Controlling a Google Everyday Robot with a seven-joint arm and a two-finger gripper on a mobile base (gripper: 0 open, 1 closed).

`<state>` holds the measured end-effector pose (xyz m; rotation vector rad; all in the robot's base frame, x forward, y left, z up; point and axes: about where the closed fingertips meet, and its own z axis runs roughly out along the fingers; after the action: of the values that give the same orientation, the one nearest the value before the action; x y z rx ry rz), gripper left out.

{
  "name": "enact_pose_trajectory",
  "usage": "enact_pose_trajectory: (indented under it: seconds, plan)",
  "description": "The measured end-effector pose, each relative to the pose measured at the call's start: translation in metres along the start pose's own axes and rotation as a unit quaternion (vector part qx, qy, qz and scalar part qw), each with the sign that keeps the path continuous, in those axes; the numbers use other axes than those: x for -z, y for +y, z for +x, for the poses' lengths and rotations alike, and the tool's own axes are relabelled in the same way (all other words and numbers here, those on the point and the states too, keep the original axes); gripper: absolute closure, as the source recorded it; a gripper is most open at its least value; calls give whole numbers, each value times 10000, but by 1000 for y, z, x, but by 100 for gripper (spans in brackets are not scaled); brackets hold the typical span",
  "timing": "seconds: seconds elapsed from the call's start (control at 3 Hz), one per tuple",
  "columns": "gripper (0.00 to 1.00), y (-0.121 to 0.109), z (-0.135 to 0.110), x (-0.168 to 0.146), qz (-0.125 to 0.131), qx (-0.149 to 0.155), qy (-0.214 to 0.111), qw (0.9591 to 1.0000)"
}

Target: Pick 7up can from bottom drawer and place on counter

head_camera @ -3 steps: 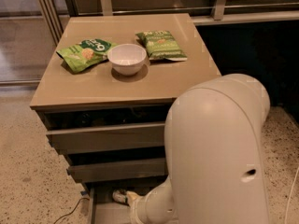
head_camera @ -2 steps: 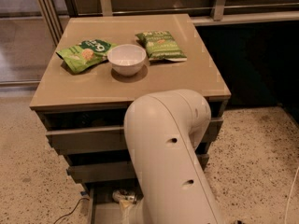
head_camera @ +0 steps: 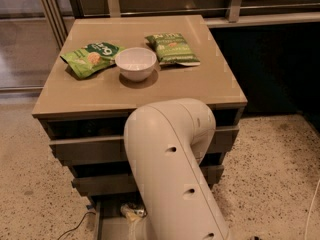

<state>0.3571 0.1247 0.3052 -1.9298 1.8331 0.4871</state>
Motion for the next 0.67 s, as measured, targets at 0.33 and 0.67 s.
enact_pose_trajectory:
  seconds: [0.33, 0.67]
  plan:
    - [23, -8, -1, -13, 94, 8, -2, 10000]
    - [24, -16, -3, -22, 179, 20, -17, 9998]
